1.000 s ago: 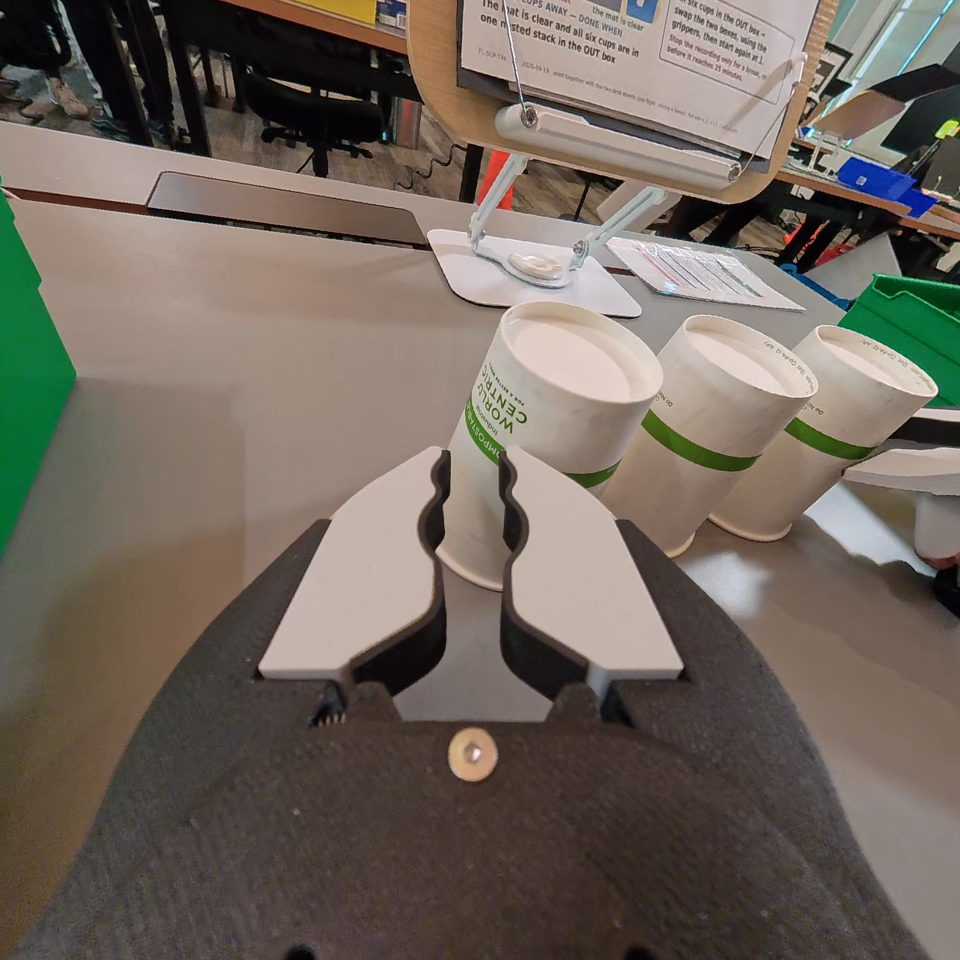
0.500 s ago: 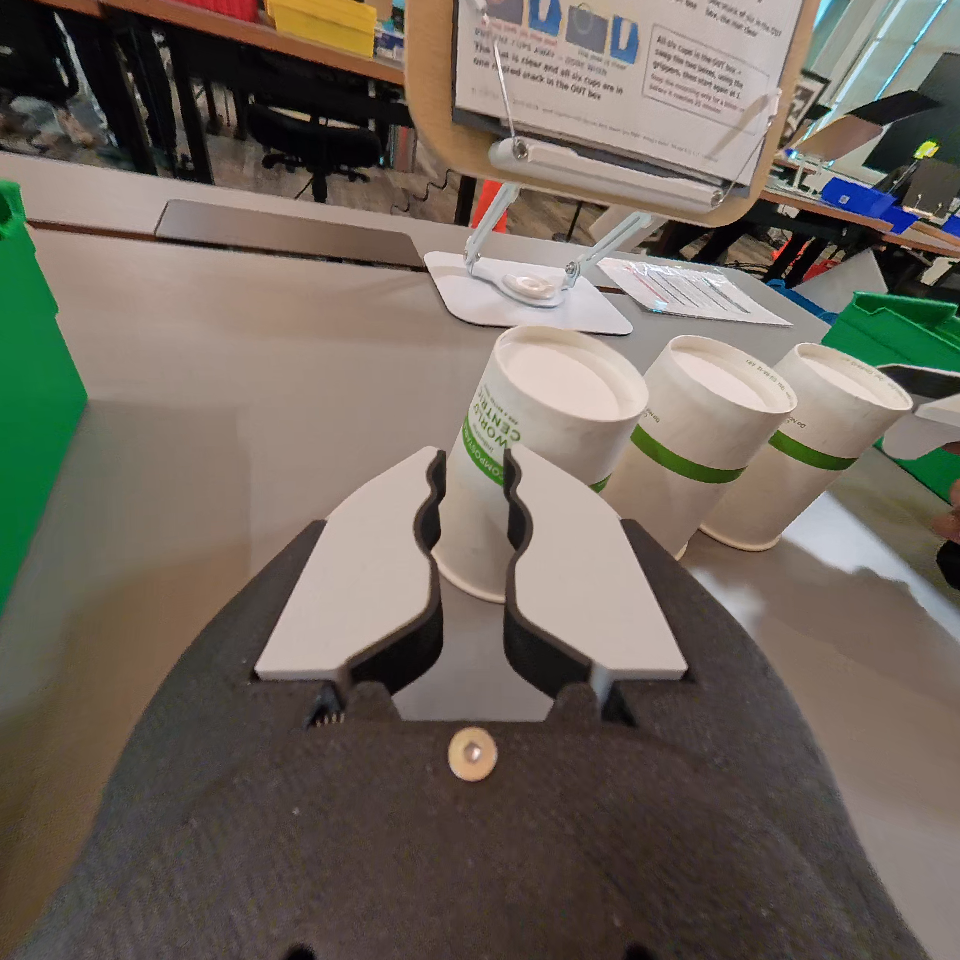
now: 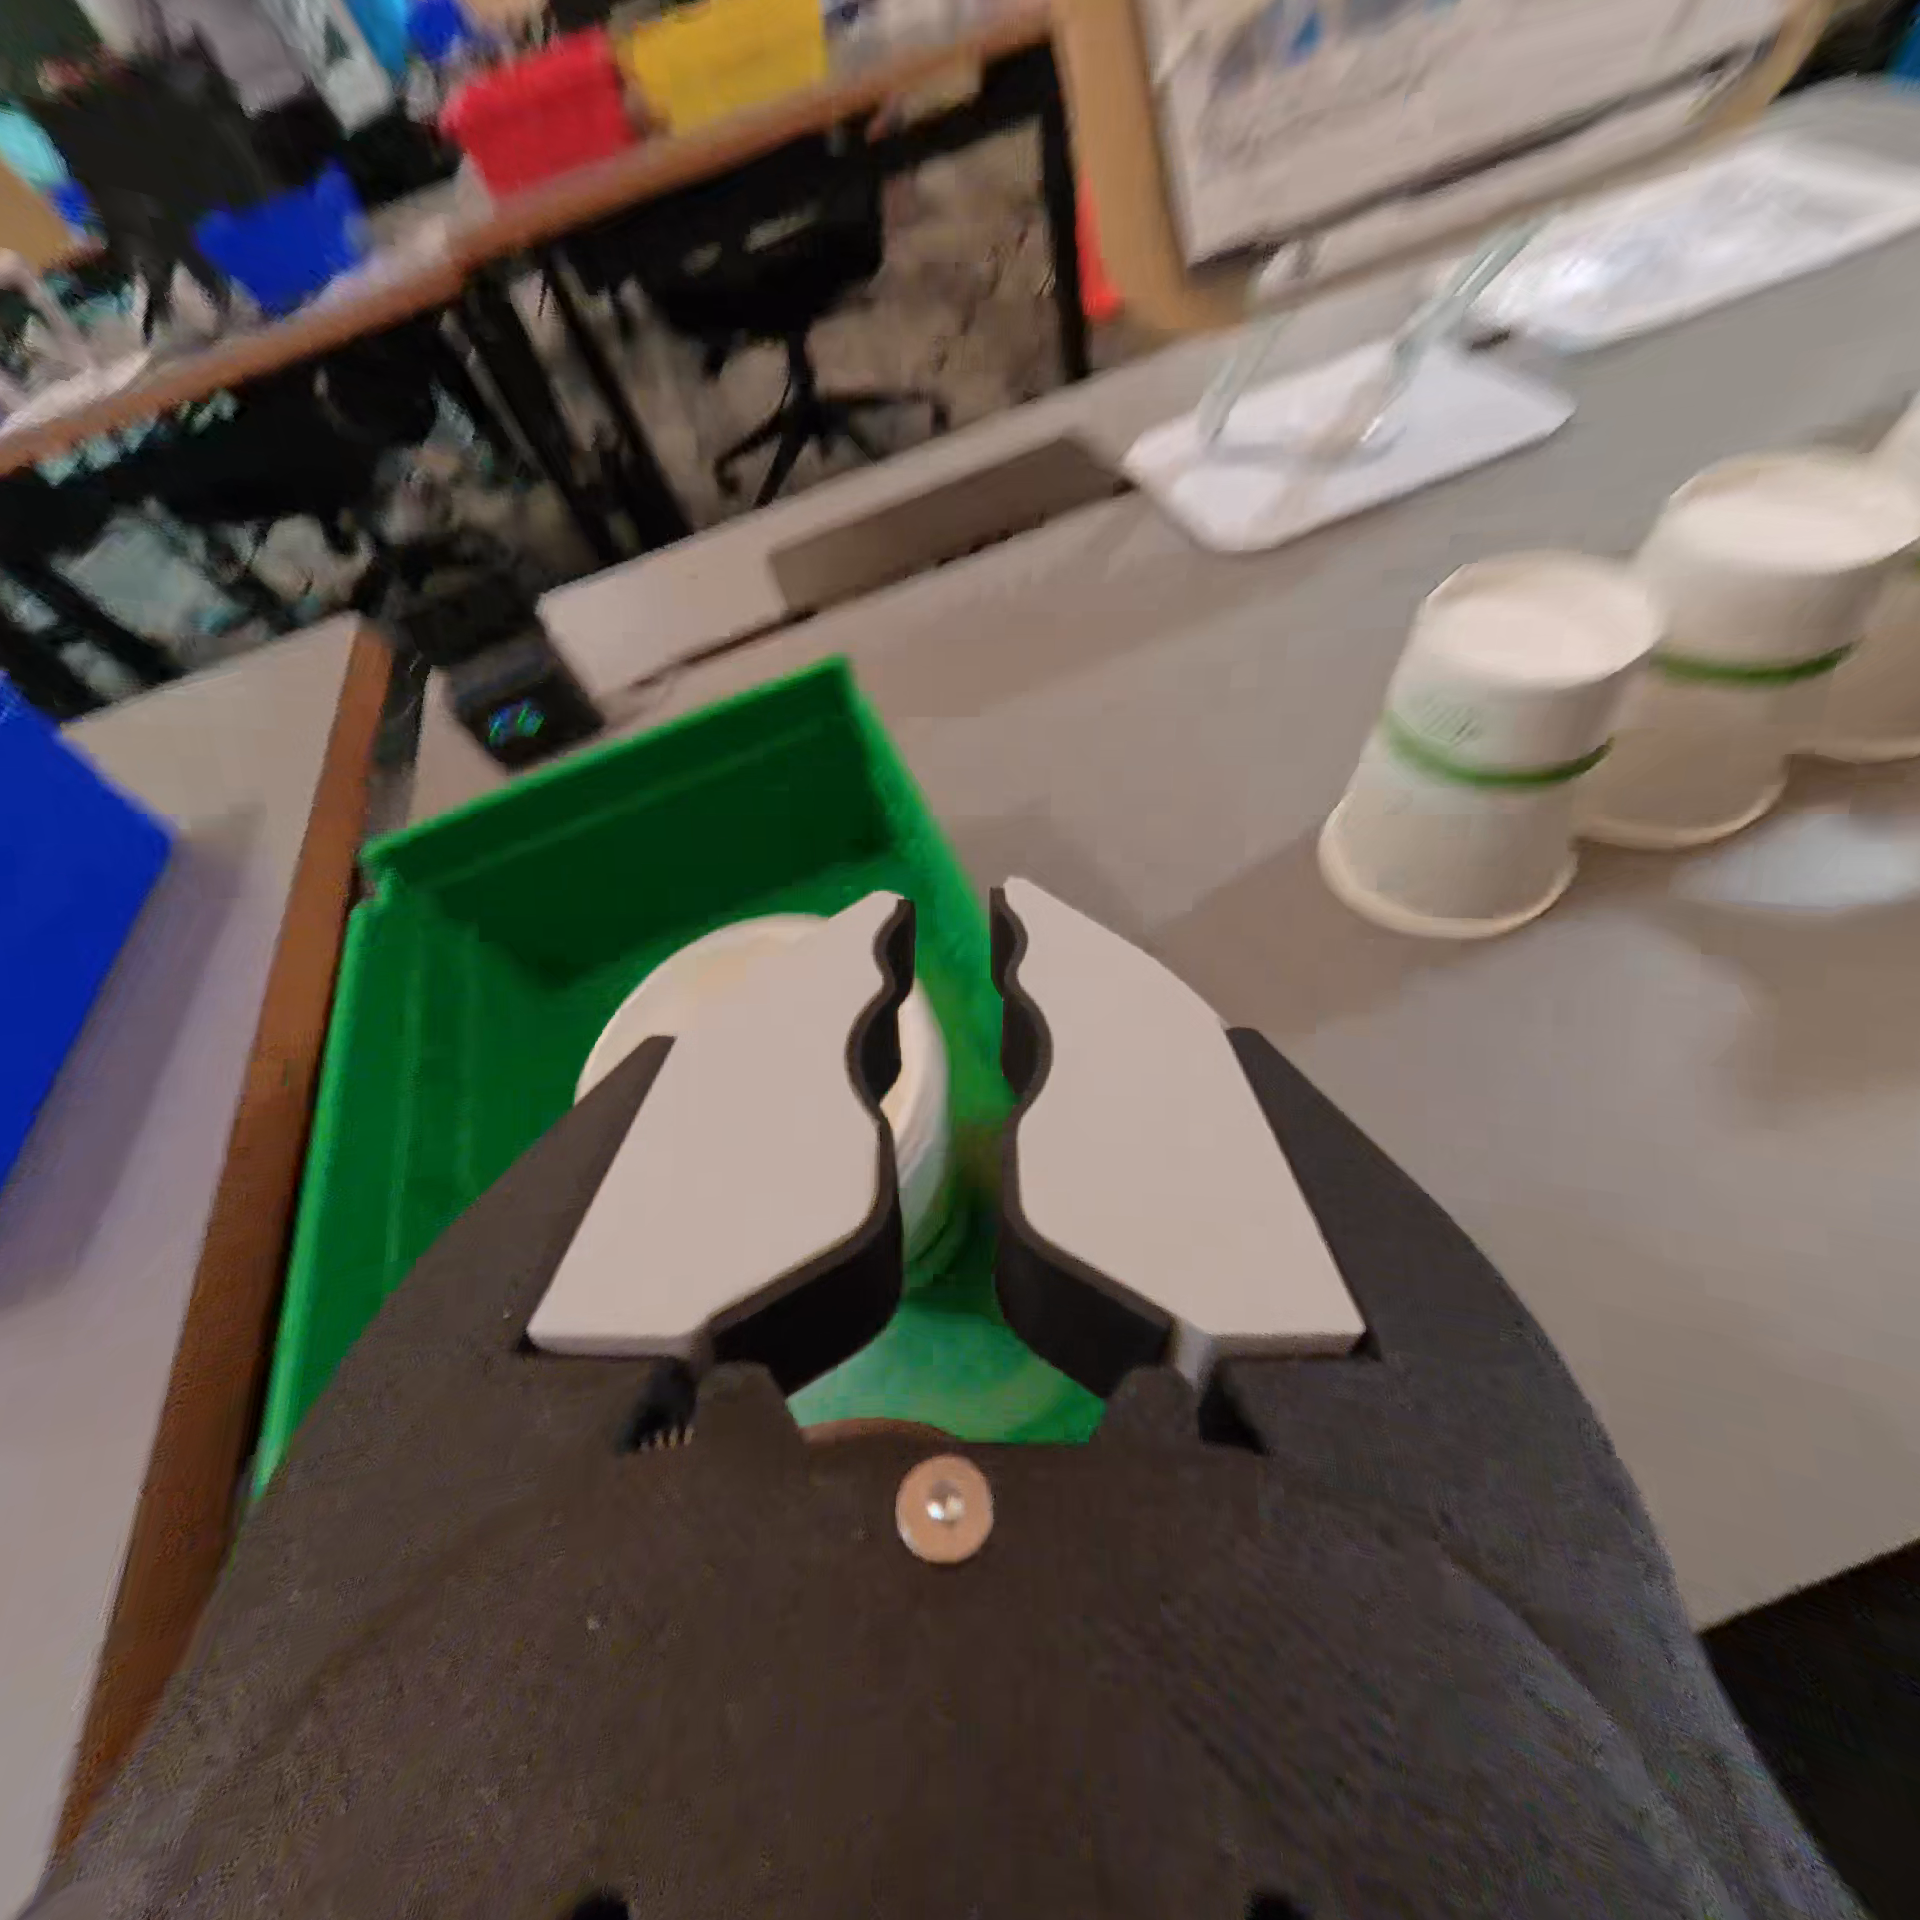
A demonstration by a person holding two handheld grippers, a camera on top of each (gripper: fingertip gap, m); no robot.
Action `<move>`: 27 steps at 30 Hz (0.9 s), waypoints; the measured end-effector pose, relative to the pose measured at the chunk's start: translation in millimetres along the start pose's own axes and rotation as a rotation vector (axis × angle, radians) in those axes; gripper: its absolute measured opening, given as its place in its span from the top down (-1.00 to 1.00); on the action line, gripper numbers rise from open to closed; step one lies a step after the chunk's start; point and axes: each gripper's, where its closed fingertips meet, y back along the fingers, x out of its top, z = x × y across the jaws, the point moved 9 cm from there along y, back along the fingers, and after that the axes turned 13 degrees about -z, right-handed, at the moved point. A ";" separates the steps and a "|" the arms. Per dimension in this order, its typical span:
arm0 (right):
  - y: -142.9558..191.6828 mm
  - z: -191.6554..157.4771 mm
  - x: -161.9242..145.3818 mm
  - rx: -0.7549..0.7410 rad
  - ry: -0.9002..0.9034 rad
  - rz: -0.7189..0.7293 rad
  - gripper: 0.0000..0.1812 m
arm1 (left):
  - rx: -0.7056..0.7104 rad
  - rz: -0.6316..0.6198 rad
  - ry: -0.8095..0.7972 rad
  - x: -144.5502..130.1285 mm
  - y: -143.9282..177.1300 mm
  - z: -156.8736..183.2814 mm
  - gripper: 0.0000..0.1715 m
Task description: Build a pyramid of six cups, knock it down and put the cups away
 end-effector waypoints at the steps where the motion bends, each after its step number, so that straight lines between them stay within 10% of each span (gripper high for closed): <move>1: 0.2 -0.7 0.4 0.003 -0.003 0.004 0.17 | 0.017 -0.035 0.011 -10.8 -0.5 -8.4 0.82; 10: -0.7 -0.4 -0.3 0.007 -0.015 0.005 0.19 | 0.035 -0.252 -0.104 -44.4 -22.6 -12.6 0.75; 27: -3.0 0.7 -2.3 0.041 -0.054 0.005 0.20 | 0.030 -0.208 -0.018 -38.9 -18.5 -19.0 0.94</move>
